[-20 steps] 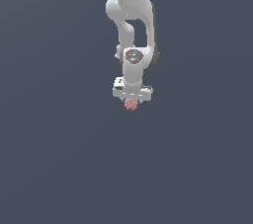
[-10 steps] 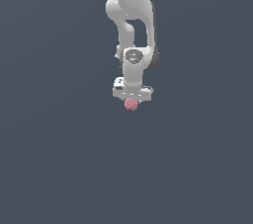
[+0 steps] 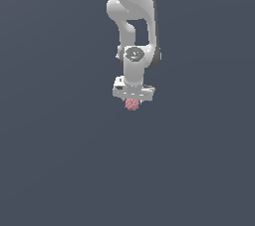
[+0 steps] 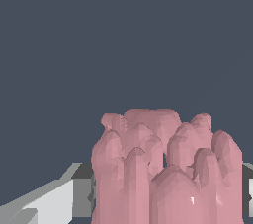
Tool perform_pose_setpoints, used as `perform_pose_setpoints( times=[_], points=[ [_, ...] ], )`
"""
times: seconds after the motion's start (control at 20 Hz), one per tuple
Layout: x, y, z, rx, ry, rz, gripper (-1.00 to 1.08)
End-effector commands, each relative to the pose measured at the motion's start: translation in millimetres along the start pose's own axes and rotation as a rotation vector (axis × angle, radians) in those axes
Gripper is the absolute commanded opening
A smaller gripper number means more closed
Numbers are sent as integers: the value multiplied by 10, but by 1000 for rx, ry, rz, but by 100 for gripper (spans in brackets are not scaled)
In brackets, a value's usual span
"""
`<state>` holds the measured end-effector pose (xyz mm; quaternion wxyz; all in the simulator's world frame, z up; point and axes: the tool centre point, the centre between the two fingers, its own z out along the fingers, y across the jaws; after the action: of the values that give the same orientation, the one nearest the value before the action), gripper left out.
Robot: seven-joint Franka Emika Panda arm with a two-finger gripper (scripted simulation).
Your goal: Pick up the object and move it to a goal position.
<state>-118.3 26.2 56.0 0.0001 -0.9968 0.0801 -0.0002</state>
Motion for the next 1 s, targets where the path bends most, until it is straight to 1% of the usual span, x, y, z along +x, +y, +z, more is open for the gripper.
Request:
perform_pose_setpoints(
  times=[0.0,0.35,0.95],
  points=[
    [39,7,-100,0,1,0,-100],
    [203,40,-540,0,1,0,-100],
    [619,119,-1627,1,0,0,-100]
  ],
)
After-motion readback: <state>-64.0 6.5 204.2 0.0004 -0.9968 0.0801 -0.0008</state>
